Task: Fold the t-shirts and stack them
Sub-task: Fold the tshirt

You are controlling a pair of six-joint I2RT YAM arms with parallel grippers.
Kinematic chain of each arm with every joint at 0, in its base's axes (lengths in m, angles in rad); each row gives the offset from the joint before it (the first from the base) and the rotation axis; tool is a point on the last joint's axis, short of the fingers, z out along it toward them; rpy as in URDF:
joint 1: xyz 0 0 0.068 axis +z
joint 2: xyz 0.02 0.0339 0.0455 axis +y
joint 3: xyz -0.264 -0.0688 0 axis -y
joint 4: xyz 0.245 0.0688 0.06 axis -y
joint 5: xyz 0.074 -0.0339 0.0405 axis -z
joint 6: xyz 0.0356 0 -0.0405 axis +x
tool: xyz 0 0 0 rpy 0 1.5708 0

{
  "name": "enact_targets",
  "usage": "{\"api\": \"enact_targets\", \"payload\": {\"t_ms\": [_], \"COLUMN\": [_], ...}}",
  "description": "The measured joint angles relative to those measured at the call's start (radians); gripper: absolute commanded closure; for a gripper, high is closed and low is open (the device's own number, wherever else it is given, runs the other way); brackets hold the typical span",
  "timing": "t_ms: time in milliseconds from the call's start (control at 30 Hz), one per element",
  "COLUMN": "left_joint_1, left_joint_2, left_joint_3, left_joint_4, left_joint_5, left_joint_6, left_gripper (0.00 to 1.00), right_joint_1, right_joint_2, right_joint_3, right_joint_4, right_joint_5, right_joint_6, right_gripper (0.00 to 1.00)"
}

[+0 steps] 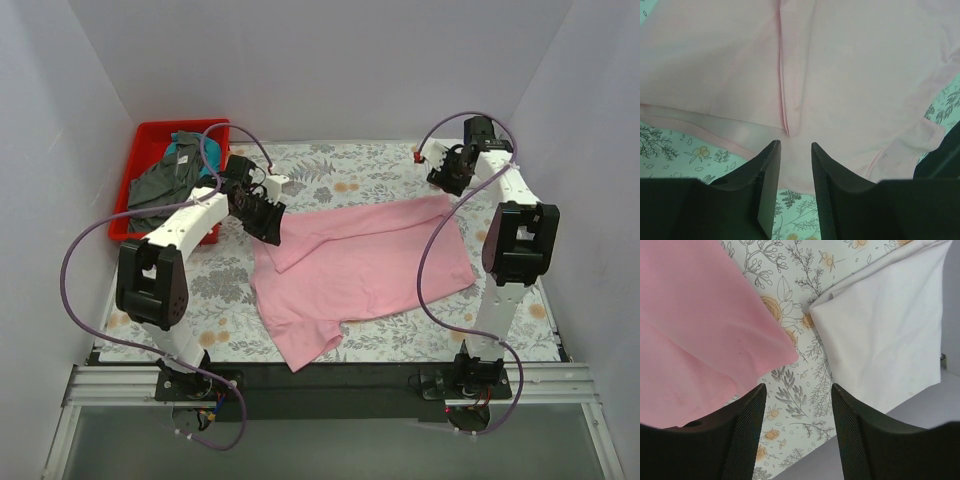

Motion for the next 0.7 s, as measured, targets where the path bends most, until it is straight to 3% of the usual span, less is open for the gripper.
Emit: {"api": "enact_targets", "payload": {"t_ms": [167, 333, 433, 467, 567, 700], "left_joint_1": [0.007, 0.015, 0.021, 0.022, 0.028, 0.039], "left_joint_2": [0.056, 0.096, 0.105, 0.108, 0.127, 0.165], "left_joint_3": [0.007, 0.007, 0.007, 0.008, 0.012, 0.014], "left_joint_4": [0.018, 0.03, 0.044, 0.048, 0.059, 0.07], "left_joint_5": [-0.014, -0.029, -0.042, -0.044, -0.052, -0.063], "left_joint_6": [-0.025, -0.048, -0.068, -0.074, -0.092, -0.107], "left_gripper": [0.67, 0.66, 0.66, 0.66, 0.66, 0.66], "right_joint_1": [0.0, 0.0, 0.001, 0.001, 0.001, 0.002], "right_joint_2": [0.054, 0.076, 0.096, 0.105, 0.132, 0.134], "right_joint_3": [0.024, -0.022, -0.022, -0.022, -0.021, -0.022], "right_joint_4": [-0.06, -0.114, -0.118, -0.117, -0.118, -0.117], "right_joint_5": [0.002, 0.027, 0.047, 0.054, 0.076, 0.093], "right_joint_6": [0.014, -0.011, -0.022, -0.027, -0.039, -0.049], "right_gripper": [0.33, 0.38, 0.55, 0.68, 0.86, 0.93]}}
